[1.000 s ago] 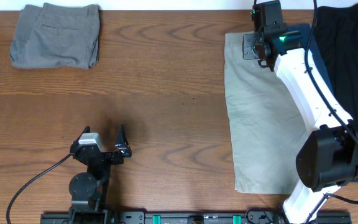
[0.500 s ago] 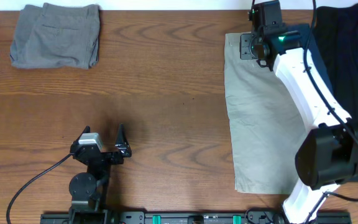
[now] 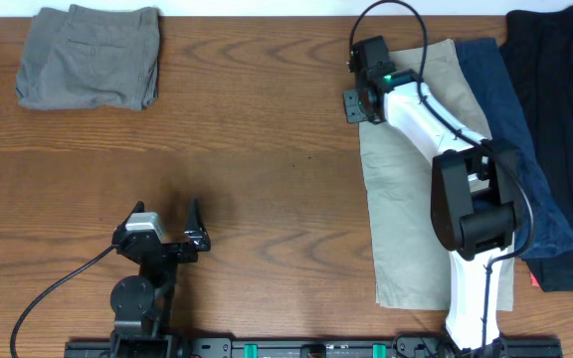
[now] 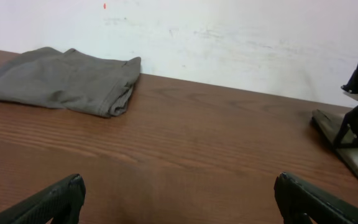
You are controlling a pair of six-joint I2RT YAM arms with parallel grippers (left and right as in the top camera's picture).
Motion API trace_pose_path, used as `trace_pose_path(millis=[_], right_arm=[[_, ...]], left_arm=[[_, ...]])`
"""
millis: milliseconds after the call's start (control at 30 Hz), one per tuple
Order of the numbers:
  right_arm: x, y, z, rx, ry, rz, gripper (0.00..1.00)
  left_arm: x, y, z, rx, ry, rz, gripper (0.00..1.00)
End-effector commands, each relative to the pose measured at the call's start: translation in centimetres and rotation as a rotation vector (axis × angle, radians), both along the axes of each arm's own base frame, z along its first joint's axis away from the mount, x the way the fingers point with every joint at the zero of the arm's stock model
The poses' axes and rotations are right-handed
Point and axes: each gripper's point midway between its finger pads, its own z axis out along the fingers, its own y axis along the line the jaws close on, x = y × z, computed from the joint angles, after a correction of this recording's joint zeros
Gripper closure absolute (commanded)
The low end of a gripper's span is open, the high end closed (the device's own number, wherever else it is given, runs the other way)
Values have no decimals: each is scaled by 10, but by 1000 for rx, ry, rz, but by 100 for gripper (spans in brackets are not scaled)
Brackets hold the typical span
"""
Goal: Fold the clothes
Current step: 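Grasp the khaki trousers' waistband with the right gripper and pull left, then drag the khaki trousers to the table center and release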
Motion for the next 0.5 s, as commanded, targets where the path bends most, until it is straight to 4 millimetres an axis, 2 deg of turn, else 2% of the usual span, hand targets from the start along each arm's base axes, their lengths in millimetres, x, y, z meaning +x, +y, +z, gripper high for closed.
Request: trace_pose_path(millis=[0,33,133,200,233,300,467], right_arm=[[4,-3,-1,-49,-19,-4,55],[4,-3,-2,-49,-17,-4,58],[4,-4,-4,-49,-15,-6,78],[4,-4,-4,-50,-14,-6,82],[4,-4,-4,-50,-14,-6,80],[4,-4,-4,-50,-14,-6,61],[3,-4,-11,-54,-2,-5,53]], left_arm=[[-1,4,-16,16,46,22,2],[-1,4,-16,16,46,22,2],[-1,4,-16,16,46,22,2],[-1,4,-16,16,46,22,2],[-1,4,-16,16,46,22,2],[-1,4,-16,16,46,22,2],[-1,4,-16,16,46,22,2]])
